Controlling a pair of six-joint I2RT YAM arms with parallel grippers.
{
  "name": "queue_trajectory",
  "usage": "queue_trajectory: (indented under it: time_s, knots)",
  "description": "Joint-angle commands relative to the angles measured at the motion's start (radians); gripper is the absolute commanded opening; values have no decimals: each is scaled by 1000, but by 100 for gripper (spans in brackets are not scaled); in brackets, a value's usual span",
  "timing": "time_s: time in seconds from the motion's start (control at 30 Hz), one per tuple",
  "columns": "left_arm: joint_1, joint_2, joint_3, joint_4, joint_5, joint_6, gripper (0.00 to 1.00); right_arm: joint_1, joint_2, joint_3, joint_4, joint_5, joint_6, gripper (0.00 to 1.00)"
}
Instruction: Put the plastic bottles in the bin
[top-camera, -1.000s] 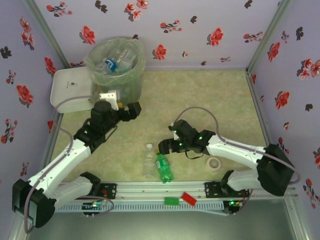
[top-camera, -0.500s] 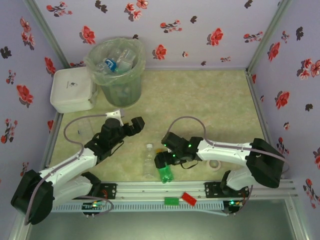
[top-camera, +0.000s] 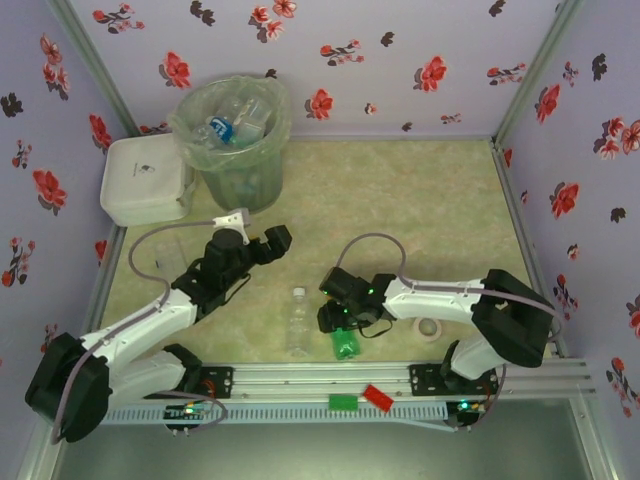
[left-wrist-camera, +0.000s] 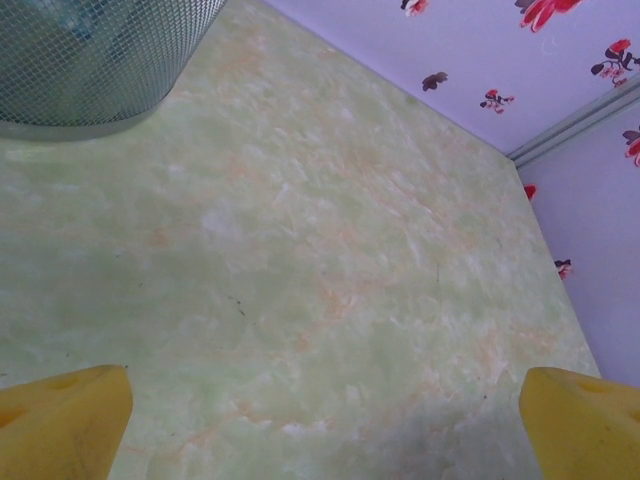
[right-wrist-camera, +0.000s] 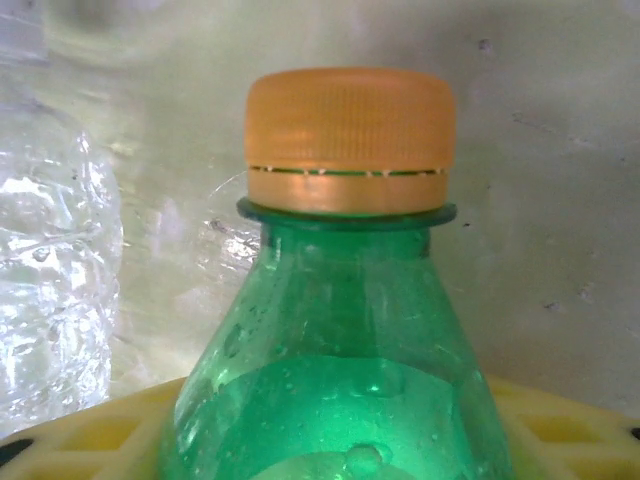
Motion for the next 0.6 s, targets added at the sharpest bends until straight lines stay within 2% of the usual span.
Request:
queue_trajectory:
  time_s: [0.0,0.13,0.3,0.47,0.57]
  knots:
    - [-22,20,37,27,-20,24,100,-30,-22,19,20,26,3,58]
    - [-46,33,49,25,-19,33,100,-131,-76,34,39,-10,-17,57]
    - [-97,52,71,50,-7,78,100,-267,-137,56,168,-12,-4,55]
    - [-131,125,125,73,60,99,100,-340,-93,122,352,-29,42,53]
    - [-160,170,169,63,93,137,100,-354,-57,186,395,-61,51,52]
